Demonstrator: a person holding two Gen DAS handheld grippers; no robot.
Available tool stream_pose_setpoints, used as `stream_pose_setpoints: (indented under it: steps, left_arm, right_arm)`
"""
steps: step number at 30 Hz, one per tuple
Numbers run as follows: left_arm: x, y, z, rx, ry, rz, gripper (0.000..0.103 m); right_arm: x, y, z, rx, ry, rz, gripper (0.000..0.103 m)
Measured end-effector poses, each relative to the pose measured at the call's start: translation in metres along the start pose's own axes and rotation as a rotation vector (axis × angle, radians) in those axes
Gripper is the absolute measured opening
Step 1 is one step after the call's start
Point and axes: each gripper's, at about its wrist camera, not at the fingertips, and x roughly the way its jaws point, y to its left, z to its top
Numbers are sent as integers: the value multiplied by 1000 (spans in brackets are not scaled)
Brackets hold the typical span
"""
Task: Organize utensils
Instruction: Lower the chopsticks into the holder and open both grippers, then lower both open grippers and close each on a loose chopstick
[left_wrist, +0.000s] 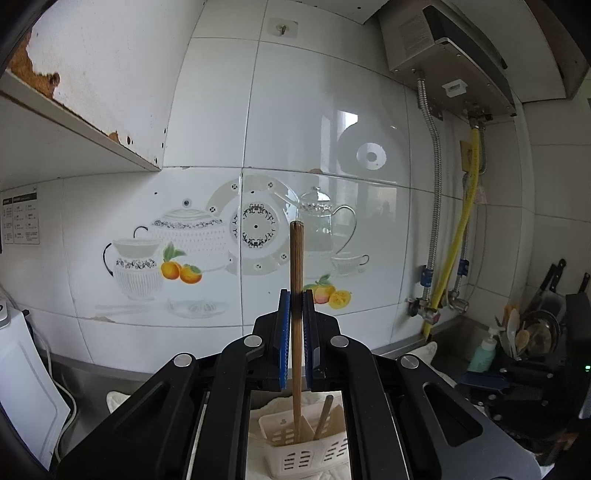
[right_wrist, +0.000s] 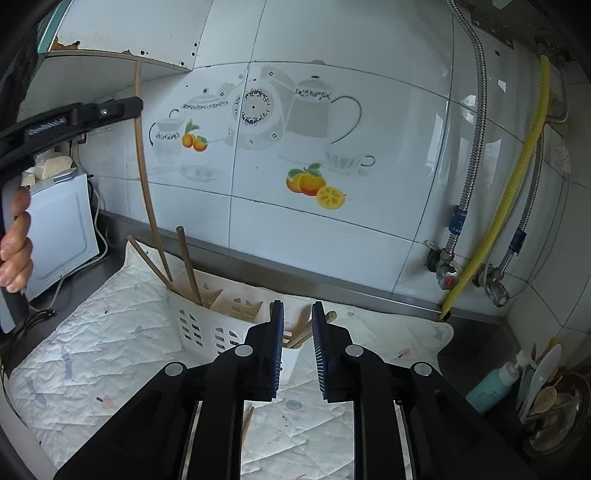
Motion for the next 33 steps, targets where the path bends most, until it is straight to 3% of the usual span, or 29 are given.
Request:
stream_pose_setpoints:
  steps: [9,14,17,25,27,28,33]
  left_arm:
    - [34,11,-32,-62,35,4,5]
    - [49,14,-51,-76,94,3,5]
    - [53,16,-58,-76,128,-11,6]
    - [54,18,-68,-76,167,-28,9]
    - [53,17,-68,-74,174,-46,15]
    - [51,15,-68,-66,171,-36,23]
    - [30,11,-63,-55,147,-40,26]
  right_arm:
    - [-24,2,-21,13,-34,47,20]
    - [-30,10,-35,23,-30,84,21]
    - [-34,15,-45,40,-20,108,26]
    - [-41,30,-87,96,25,129,26]
    - [-43,33,-98,115,40,138,26]
    - [-44,34,-104,130,46,141,26]
    - [-51,37,-131,172,76,120,26]
